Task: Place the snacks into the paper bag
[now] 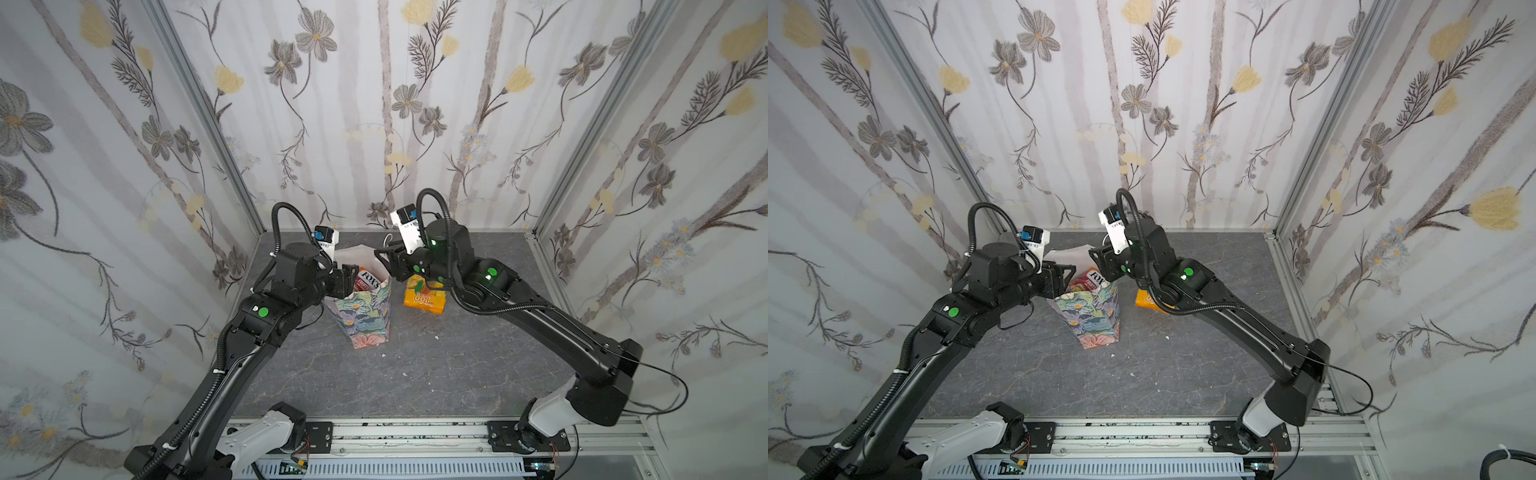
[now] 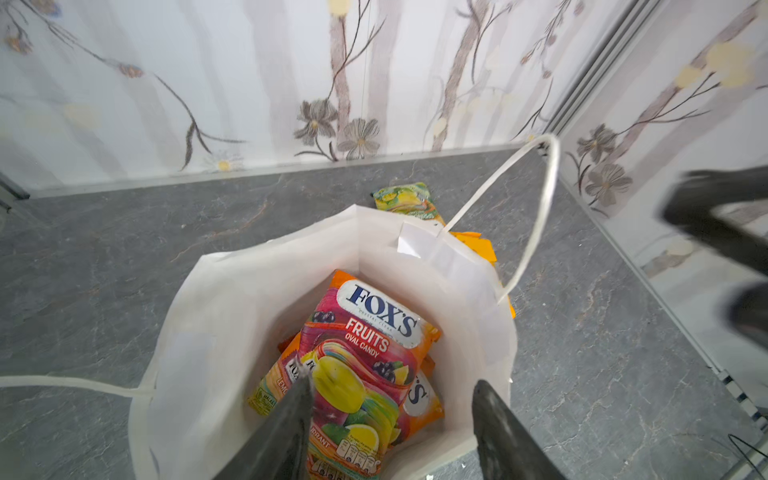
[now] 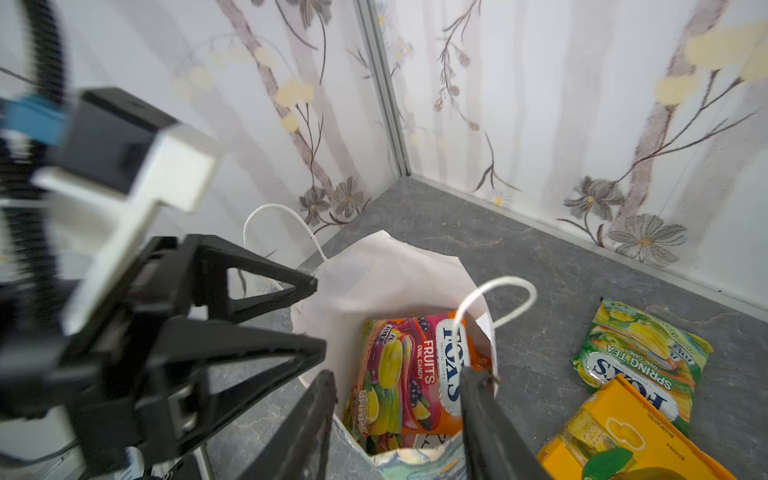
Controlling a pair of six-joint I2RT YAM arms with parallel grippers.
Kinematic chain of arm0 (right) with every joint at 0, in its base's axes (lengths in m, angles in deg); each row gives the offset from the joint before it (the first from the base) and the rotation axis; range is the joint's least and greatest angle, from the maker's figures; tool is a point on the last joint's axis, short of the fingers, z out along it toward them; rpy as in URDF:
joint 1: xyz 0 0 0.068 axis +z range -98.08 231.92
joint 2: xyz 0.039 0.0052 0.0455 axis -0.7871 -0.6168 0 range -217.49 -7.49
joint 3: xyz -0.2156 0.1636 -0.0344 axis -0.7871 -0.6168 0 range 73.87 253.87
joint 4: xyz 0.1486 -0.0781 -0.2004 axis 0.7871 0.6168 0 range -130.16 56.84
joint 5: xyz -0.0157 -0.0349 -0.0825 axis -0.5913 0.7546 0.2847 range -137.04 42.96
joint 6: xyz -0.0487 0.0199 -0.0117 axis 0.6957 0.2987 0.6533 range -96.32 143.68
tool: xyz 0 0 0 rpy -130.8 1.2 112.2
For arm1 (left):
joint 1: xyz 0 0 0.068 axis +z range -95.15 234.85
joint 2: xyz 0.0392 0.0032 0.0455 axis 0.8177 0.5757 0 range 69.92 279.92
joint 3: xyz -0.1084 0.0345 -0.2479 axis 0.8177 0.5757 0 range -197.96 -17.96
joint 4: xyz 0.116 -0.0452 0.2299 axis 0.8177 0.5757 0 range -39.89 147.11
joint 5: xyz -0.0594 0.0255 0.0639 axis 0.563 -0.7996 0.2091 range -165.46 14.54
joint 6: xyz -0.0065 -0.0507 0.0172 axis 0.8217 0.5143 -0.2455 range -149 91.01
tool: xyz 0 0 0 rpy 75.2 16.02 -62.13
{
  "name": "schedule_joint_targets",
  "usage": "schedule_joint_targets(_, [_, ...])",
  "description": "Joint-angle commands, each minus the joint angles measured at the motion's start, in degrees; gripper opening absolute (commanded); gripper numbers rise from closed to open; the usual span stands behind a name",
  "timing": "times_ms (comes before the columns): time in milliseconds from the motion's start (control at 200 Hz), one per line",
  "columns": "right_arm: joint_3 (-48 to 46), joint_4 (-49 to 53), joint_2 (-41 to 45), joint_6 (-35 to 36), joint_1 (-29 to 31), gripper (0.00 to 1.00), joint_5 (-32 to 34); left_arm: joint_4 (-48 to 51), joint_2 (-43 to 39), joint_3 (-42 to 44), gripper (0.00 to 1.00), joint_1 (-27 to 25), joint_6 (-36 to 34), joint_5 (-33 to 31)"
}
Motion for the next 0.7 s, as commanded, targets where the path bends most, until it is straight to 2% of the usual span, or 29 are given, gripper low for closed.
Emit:
schedule_joint_targets(0, [-9.14, -8.38, 7.99, -3.45, -1.10, 0.51, 4.84, 0.37, 3.08, -2.13, 0.59, -0.04, -0.59, -1.70])
schedule_joint_targets(70, [-15.89, -9.19, 13.20, -5.28, -2.41, 0.52, 6.41, 0.16, 5.30, -2.93, 0.54, -0.07, -0.89, -3.11])
schedule_joint_targets(205, [-25.75, -9.09, 19.28, -8.59, -6.75, 0.53, 5.14, 1.58, 11.54, -6.19, 0.43, -0.02, -1.00, -1.05])
schedule_joint_targets(340, [-34.89, -8.35, 24.50, -11.20, -8.02, 0.60, 6.85, 4.19, 17.14, -7.67, 0.30, -0.09, -1.00, 0.56])
schedule_joint_targets(520, [-45.42, -8.14, 32.60, -14.63, -11.10, 0.67, 7.70, 5.92, 22.78, -7.85, 0.25, -0.05, -1.99, 0.76])
schedule_joint_targets(574, [-47.34, -7.89, 34.55, -15.28, -12.13, 0.68, 7.64, 6.24, 24.40, -8.01, 0.20, -0.11, -2.19, 0.89])
schedule_joint_targets(694, [-49.78, -7.46, 36.88, -15.97, -13.68, 0.70, 6.81, 7.01, 27.65, -8.88, 0.18, -0.05, -2.45, 1.51])
